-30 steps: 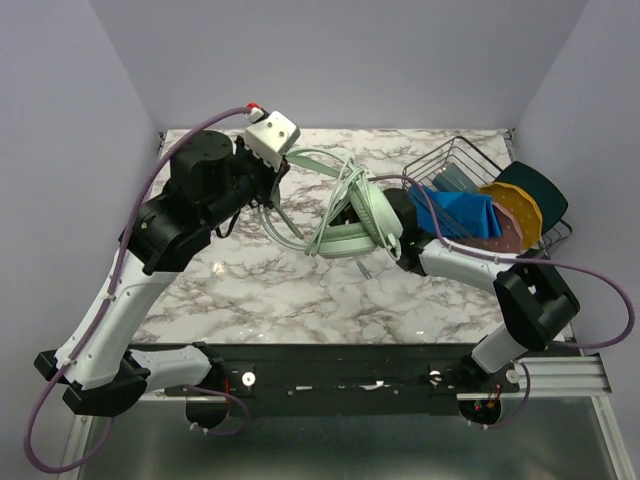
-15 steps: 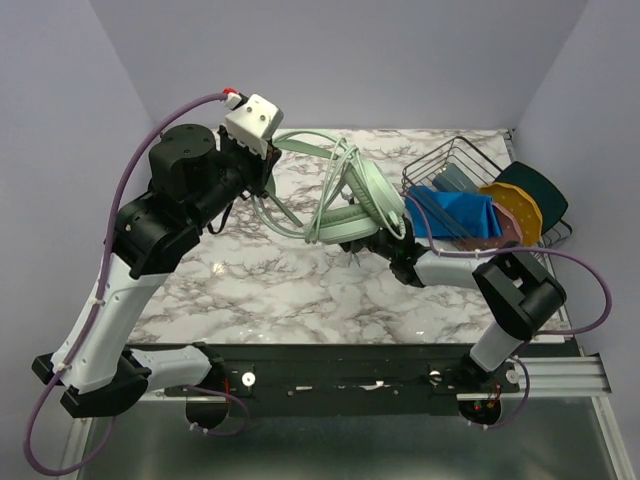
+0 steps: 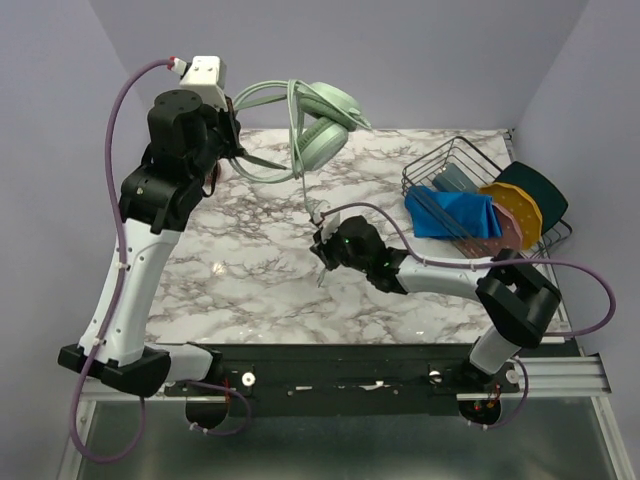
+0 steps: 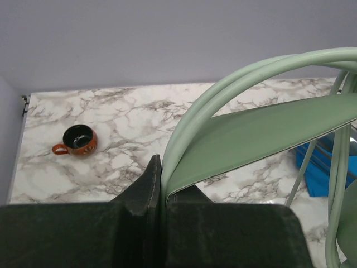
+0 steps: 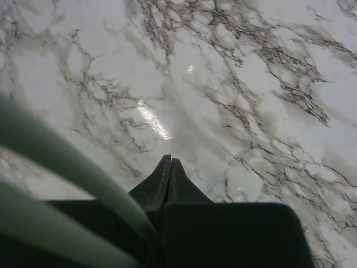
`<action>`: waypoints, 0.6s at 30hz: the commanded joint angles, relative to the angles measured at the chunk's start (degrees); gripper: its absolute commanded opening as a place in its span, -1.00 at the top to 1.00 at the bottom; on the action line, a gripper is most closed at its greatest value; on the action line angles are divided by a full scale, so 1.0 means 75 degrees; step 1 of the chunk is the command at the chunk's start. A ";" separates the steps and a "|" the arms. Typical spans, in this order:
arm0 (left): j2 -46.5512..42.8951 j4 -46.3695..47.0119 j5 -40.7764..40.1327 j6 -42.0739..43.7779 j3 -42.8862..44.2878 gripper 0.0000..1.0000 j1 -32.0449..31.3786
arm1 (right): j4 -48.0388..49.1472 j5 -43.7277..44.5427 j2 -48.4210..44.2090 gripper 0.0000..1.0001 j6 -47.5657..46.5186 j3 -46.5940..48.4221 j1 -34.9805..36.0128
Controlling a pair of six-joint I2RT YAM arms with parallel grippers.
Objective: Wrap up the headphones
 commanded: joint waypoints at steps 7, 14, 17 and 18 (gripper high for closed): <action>0.0716 0.2576 -0.1470 -0.0187 -0.0995 1.00 0.1102 | -0.3717 0.2057 0.0639 0.99 -0.1378 0.1427 0.2086; 0.0832 0.4184 -0.2327 0.1406 -0.2976 1.00 0.1090 | -0.5790 0.2747 0.0804 0.99 -0.1554 0.2587 0.2627; 0.0915 0.5062 -0.2562 0.2644 -0.3750 1.00 0.1079 | -0.6939 0.3436 0.0722 0.99 -0.1484 0.2893 0.2662; 0.0950 0.5250 -0.2621 0.2917 -0.4088 1.00 0.1079 | -0.7498 0.3661 0.0640 0.99 -0.1484 0.2940 0.2662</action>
